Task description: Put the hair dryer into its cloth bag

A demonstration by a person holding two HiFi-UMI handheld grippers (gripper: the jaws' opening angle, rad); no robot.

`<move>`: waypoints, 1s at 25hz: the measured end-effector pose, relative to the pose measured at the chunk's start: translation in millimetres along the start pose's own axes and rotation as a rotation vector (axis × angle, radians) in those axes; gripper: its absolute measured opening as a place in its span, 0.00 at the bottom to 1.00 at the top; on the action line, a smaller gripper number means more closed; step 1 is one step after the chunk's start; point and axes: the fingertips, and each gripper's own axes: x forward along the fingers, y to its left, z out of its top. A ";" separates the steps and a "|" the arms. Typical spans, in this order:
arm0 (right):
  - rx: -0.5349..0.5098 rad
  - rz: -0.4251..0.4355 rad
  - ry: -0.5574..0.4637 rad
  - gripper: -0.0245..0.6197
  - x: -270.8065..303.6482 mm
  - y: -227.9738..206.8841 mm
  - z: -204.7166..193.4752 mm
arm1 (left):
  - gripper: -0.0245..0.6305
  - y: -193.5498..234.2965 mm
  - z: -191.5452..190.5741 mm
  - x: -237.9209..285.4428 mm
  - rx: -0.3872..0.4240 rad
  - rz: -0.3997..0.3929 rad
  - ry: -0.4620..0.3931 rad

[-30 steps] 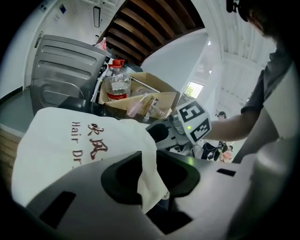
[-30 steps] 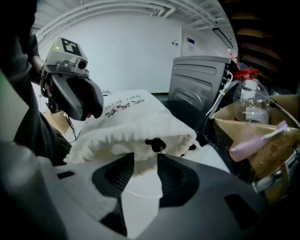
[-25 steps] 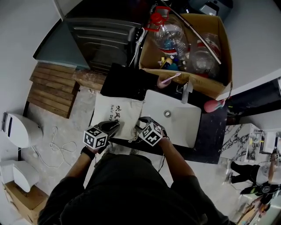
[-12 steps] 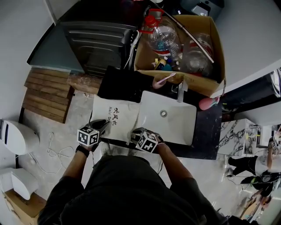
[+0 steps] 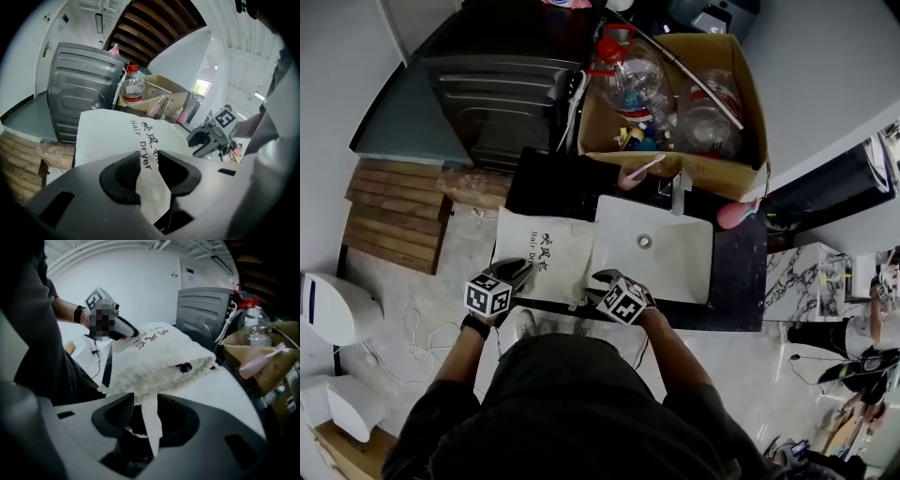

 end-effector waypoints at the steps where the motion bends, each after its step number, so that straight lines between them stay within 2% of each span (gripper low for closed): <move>1: 0.025 -0.035 -0.016 0.28 -6.1 -7.9 1.5 | 0.22 -1.9 1.9 -1.7 0.016 -0.001 -0.002; 4: 0.095 -0.178 -0.100 0.28 -31.3 -36.2 15.5 | 0.23 -4.6 12.1 -8.7 0.080 0.015 -0.020; 7: 0.152 -0.326 -0.234 0.28 -63.4 -56.3 36.6 | 0.23 -5.7 26.5 -20.4 0.128 0.044 -0.057; 12: 0.244 -0.504 -0.460 0.28 -121.9 -66.8 69.6 | 0.24 -7.4 65.6 -52.0 0.213 0.111 -0.171; 20: 0.305 -0.662 -0.661 0.28 -193.3 -62.9 89.9 | 0.25 -21.1 120.7 -109.3 0.297 0.208 -0.389; 25: 0.299 -0.684 -0.694 0.28 -206.6 -55.6 96.1 | 0.25 -25.3 136.3 -125.6 0.310 0.222 -0.443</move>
